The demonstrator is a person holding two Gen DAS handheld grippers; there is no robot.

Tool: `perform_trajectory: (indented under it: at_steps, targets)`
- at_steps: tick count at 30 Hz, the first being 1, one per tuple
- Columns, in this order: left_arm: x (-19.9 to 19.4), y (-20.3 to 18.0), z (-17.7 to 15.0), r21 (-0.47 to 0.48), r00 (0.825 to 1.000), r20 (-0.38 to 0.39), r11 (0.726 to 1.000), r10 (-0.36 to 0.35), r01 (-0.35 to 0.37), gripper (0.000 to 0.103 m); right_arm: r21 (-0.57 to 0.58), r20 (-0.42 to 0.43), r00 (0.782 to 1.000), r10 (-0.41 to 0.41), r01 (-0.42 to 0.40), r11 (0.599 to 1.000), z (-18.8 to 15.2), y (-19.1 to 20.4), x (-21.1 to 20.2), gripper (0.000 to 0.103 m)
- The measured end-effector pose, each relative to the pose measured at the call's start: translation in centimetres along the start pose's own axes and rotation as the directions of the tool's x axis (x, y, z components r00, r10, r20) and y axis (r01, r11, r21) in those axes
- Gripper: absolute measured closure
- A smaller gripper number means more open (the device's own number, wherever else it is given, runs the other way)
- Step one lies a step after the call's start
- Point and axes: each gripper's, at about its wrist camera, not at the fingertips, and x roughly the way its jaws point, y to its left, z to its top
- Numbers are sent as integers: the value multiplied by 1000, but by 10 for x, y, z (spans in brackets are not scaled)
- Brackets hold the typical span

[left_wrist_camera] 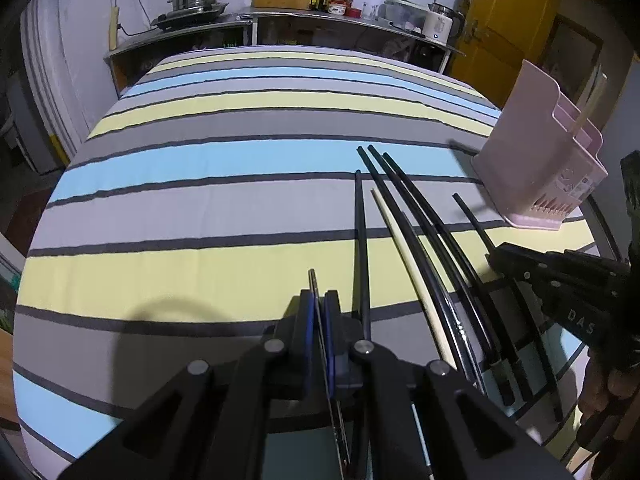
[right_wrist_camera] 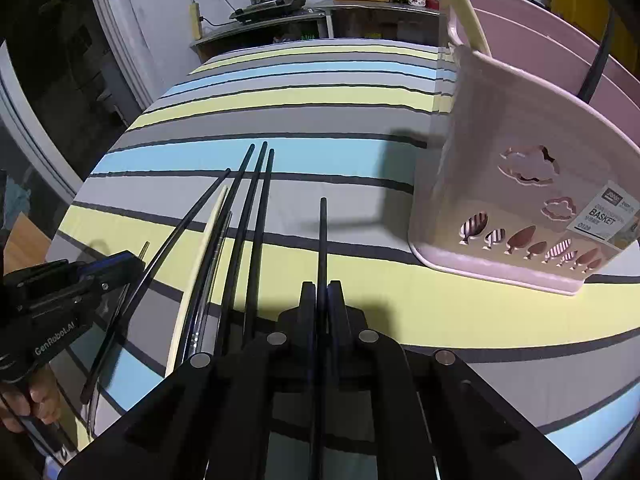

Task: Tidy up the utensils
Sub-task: 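Grasp a thin metal utensil with the left tool while the right tool grasps a black chopstick, then lift both held utensils and carry them over the pink holder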

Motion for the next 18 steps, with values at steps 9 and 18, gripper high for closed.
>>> perform_trajectory:
  at_steps: [9, 18]
  targets:
    - [-29, -3, 7, 18, 999, 23, 999, -35, 35, 98, 7, 84, 995, 57, -58, 998, -4, 4, -39, 98]
    - [-94, -11, 17, 53, 988, 118, 995, -96, 91, 99, 20, 215, 973, 82, -88, 996, -9, 1, -104, 98]
